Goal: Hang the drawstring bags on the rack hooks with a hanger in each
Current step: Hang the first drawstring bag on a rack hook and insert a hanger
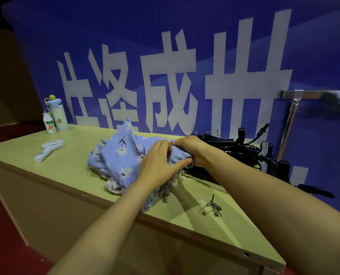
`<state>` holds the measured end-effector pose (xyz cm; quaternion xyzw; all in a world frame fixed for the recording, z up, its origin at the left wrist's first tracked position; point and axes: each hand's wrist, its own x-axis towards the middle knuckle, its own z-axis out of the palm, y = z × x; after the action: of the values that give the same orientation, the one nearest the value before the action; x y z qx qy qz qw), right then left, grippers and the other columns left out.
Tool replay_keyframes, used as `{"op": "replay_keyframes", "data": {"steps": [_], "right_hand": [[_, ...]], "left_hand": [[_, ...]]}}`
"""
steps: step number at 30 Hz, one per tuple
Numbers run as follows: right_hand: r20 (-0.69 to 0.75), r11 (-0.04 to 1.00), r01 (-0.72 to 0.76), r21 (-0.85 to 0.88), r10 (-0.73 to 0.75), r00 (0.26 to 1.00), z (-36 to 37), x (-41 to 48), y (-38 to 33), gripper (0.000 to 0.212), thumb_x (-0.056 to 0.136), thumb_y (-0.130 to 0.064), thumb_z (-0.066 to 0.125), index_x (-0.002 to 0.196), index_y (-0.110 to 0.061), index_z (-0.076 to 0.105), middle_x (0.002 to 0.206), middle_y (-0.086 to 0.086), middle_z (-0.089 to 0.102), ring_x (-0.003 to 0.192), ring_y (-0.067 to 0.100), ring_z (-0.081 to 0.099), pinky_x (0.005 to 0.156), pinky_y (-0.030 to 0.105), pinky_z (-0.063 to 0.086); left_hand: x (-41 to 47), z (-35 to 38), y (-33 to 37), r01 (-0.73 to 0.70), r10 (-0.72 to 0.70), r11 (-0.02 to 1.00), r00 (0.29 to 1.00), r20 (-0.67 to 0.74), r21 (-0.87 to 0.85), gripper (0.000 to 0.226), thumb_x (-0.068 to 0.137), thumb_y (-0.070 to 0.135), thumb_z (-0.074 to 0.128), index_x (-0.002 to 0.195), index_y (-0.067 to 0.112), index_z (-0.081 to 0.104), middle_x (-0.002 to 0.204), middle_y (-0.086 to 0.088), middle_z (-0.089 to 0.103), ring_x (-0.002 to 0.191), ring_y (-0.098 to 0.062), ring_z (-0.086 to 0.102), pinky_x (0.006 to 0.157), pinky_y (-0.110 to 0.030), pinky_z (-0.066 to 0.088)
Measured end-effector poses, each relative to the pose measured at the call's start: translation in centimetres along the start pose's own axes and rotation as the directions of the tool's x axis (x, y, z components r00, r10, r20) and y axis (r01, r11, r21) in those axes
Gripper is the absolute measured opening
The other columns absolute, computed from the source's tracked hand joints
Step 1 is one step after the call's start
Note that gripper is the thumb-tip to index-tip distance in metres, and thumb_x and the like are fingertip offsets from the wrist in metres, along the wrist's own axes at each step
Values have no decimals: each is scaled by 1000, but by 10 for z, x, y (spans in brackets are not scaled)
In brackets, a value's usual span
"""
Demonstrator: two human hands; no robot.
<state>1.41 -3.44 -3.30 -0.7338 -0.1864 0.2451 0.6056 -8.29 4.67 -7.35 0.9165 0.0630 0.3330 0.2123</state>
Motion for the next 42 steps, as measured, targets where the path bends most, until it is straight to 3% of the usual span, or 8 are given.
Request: {"op": "replay_keyframes", "data": {"steps": [4,7,16,21,32,35,38,42], "right_hand": [[75,962,0,273,-21,997,-4,-7,3,20,96,-21,52,90,-5,63,88,13,63,76,23,59,74,36,49],[204,903,26,430,-125,971,-16,-18,4,36,90,-33,61,115,-8,60,111,11,67,98,25,64,84,34,53],[192,930,316,189,-351,916,15,-34,-19,25,92,-15,58,116,-13,53,105,9,64,90,21,64,81,36,56],[112,862,501,72,-507,855,22,-52,-41,10,94,-14,53,86,-17,58,76,7,63,71,21,60,66,37,50],[289,851,483,205,-525,801,23,-130,-43,31,98,-33,49,95,-7,64,80,6,71,69,13,68,64,23,55],[339,886,392,246,-458,822,49,-144,-12,36,97,-37,49,107,-9,68,95,6,72,94,22,68,84,33,56],[383,933,351,78,-353,853,65,-148,32,33,92,-42,55,90,-12,71,100,11,70,104,35,60,96,44,47],[317,883,412,-226,-334,888,62,-152,82,44,98,-30,49,60,-18,32,58,8,25,50,19,27,46,20,29]], "left_hand": [[2,-13,2,4,-4,999,1000,7,48,23,92,26,53,98,3,54,90,-13,54,75,-25,46,63,-34,35],[11,-35,7,86,-86,996,996,15,-15,27,98,17,43,72,11,48,61,-7,45,55,-19,37,55,-31,26],[64,-72,52,151,-154,988,965,-214,-33,25,97,17,39,89,4,58,83,-11,56,77,-25,52,68,-37,42],[78,-97,85,80,-109,993,895,-432,-86,26,94,17,45,69,12,47,60,1,43,55,-9,39,48,-19,27],[16,-141,118,195,-222,974,744,-631,-112,42,89,17,45,50,20,32,51,4,33,46,-8,27,39,-18,20],[-32,-148,104,307,-282,948,685,-672,-85,35,89,17,46,55,11,39,53,-1,36,48,-11,30,40,-18,26],[-82,-147,73,486,-389,872,755,-527,53,25,89,21,48,75,4,59,72,-13,51,69,-29,48,59,-28,33],[-137,-134,25,495,-514,842,857,41,213,32,91,29,57,69,8,49,57,-9,44,57,-27,45,55,-29,35]]}}
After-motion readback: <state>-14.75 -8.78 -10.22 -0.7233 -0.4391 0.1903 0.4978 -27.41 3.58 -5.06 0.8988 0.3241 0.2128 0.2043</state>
